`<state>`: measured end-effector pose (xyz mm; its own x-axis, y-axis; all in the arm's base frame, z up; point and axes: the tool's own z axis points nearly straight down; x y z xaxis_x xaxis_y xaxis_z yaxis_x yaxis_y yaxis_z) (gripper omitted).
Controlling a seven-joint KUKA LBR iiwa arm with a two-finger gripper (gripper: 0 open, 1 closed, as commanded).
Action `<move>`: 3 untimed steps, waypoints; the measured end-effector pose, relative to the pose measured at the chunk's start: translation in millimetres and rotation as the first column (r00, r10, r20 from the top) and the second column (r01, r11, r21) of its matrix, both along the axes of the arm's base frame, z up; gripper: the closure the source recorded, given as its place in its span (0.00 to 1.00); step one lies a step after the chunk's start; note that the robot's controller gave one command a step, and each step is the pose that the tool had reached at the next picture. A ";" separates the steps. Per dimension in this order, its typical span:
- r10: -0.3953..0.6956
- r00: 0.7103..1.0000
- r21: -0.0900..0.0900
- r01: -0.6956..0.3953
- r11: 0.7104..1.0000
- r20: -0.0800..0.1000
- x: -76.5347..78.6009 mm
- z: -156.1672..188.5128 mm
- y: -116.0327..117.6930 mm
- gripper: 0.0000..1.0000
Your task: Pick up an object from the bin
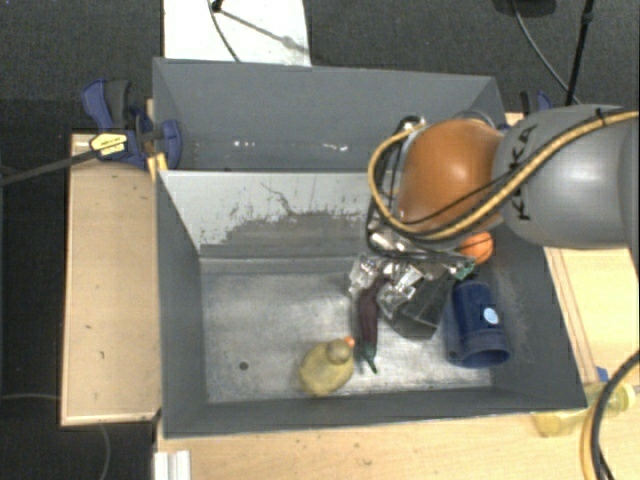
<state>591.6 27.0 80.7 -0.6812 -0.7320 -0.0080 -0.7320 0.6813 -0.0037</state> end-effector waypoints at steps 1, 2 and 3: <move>-0.001 1.000 0.000 0.001 1.000 -0.003 -0.7 2.0 0.0 1.00; -0.002 1.000 -0.001 0.002 1.000 -0.006 -1.0 9.6 0.2 1.00; -0.003 1.000 -0.001 0.003 1.000 -0.005 -0.5 17.6 0.3 1.00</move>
Offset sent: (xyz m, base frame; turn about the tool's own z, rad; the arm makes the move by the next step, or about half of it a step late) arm 0.0001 0.0000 0.0267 0.0000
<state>591.1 27.3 98.3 -0.6834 -0.7300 -0.0039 -0.7300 0.6834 -0.0013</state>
